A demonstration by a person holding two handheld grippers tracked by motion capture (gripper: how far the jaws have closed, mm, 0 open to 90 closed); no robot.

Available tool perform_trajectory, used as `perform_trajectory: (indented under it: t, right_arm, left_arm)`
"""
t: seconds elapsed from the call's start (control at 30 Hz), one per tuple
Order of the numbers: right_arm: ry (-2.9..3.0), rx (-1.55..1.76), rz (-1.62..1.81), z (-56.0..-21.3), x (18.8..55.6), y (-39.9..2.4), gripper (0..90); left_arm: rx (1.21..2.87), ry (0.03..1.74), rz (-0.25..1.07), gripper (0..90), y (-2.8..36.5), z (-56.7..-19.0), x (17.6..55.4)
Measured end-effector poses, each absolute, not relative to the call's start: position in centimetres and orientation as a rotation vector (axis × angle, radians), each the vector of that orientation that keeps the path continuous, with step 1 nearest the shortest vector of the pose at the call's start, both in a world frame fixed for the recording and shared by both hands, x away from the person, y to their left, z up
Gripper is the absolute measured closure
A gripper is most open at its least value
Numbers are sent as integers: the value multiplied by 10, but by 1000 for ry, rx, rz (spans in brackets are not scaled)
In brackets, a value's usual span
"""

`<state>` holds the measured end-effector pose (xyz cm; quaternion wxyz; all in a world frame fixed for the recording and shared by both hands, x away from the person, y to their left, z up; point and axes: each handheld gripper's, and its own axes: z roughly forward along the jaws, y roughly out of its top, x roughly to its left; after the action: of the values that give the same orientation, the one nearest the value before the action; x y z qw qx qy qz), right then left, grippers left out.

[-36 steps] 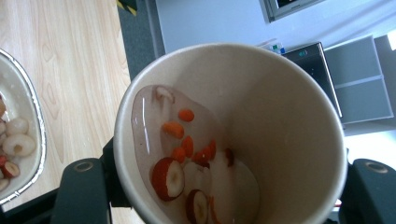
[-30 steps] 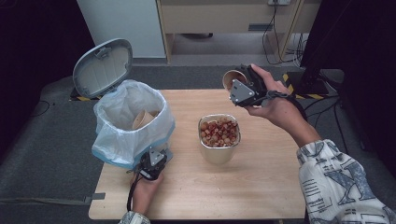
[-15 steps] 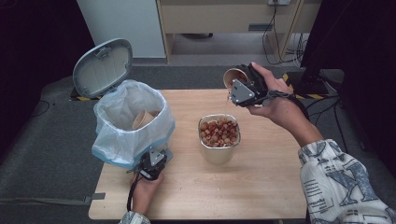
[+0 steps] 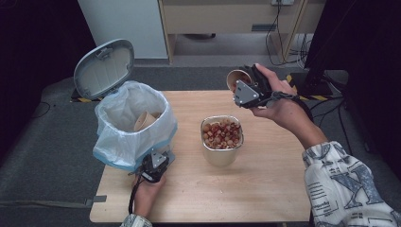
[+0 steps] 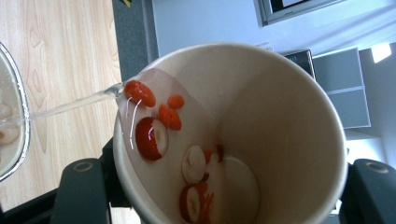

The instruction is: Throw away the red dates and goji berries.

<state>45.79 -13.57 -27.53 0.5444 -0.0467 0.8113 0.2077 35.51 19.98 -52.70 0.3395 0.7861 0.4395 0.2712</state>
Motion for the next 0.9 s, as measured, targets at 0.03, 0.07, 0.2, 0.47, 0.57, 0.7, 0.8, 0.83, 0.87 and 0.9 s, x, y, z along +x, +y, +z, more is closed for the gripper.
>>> perform_trajectory:
  t: [0.03, 0.07, 0.2, 0.47, 0.57, 0.7, 0.8, 0.83, 0.87, 0.9]
  right_arm:
    - [1926, -114, 496, -275, 458, -136, 305]
    - [1927, -113, 498, -275, 458, -136, 304]
    - [1930, -107, 499, -275, 458, -138, 304]
    - [1912, -137, 470, -273, 456, -134, 305]
    - [1908, -183, 426, -274, 453, -129, 305]
    - [1906, -198, 387, -275, 454, -129, 304]
    - [1907, -183, 395, -275, 455, -130, 304]
    - [1908, -188, 397, -275, 454, -129, 304]
    - [1909, -189, 398, -275, 454, -128, 303]
    - [1911, -193, 402, -275, 454, -128, 303]
  left_arm:
    - [2046, 1144, 706, 893, 200, -527, 355]
    - [2047, 1144, 706, 893, 200, -527, 355]
    - [2047, 1144, 706, 893, 200, -527, 355]
    - [2047, 1145, 706, 893, 200, -527, 355]
    - [2047, 1145, 707, 893, 200, -527, 355]
    - [2046, 1144, 706, 893, 200, -527, 355]
    - [2046, 1145, 705, 893, 200, -527, 355]
    - [2047, 1144, 706, 893, 200, -527, 355]
    - [2046, 1145, 705, 893, 200, -527, 355]
    - [2046, 1145, 705, 893, 200, -527, 355]
